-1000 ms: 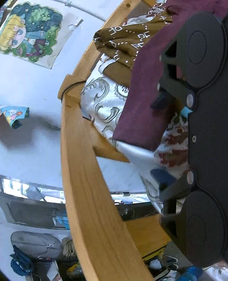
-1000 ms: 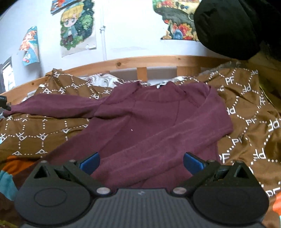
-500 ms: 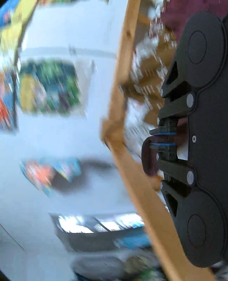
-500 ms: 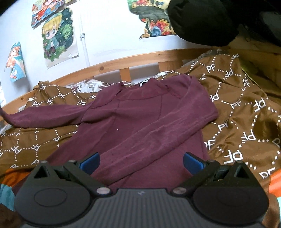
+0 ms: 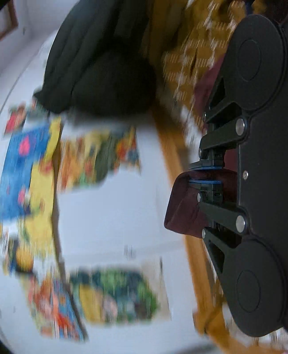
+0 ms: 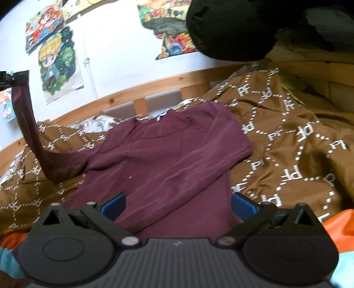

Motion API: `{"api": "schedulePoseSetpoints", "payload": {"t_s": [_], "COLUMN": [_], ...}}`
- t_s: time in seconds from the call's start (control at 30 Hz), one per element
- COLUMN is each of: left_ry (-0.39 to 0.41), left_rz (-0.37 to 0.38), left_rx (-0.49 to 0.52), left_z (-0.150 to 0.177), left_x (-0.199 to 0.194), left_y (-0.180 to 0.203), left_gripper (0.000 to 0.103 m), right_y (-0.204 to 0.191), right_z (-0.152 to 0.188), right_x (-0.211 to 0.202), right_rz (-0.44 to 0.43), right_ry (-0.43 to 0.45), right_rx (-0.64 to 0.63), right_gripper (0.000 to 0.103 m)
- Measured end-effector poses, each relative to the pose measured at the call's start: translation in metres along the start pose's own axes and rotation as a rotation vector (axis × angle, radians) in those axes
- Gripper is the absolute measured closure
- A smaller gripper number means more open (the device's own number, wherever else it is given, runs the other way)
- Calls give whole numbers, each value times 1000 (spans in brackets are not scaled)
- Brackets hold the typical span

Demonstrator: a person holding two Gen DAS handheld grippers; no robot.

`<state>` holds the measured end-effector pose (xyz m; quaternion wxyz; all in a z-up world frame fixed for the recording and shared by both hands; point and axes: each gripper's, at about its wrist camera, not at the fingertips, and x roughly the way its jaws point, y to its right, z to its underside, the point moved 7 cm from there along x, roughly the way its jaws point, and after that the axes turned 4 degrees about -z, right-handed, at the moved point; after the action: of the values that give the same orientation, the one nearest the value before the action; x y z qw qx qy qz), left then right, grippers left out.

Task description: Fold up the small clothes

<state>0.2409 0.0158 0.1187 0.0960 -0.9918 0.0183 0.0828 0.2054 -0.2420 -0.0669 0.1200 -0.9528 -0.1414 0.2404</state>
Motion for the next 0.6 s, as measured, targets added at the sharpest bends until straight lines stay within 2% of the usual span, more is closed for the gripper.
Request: {"api": "schedulePoseSetpoints", "payload": {"t_s": [0.1, 0.3, 0.4, 0.6], "left_ry": [-56, -174, -218, -275], "left_rz": [125, 288, 338, 374], "left_rx": [22, 27, 32, 54], "left_z": [22, 74, 95, 124], "left_x": [9, 16, 17, 14], "left_y": [55, 128, 151, 178], "left_gripper": [95, 94, 94, 93], "right_y": [11, 40, 55, 80], "right_z": [-4, -13, -18, -24], "right_x": [-3, -6, -7, -7], "right_rz": [32, 97, 125, 173], "right_ry": [25, 60, 73, 92], "right_rx": [12, 36, 58, 109], "right_gripper": [0, 0, 0, 0]}}
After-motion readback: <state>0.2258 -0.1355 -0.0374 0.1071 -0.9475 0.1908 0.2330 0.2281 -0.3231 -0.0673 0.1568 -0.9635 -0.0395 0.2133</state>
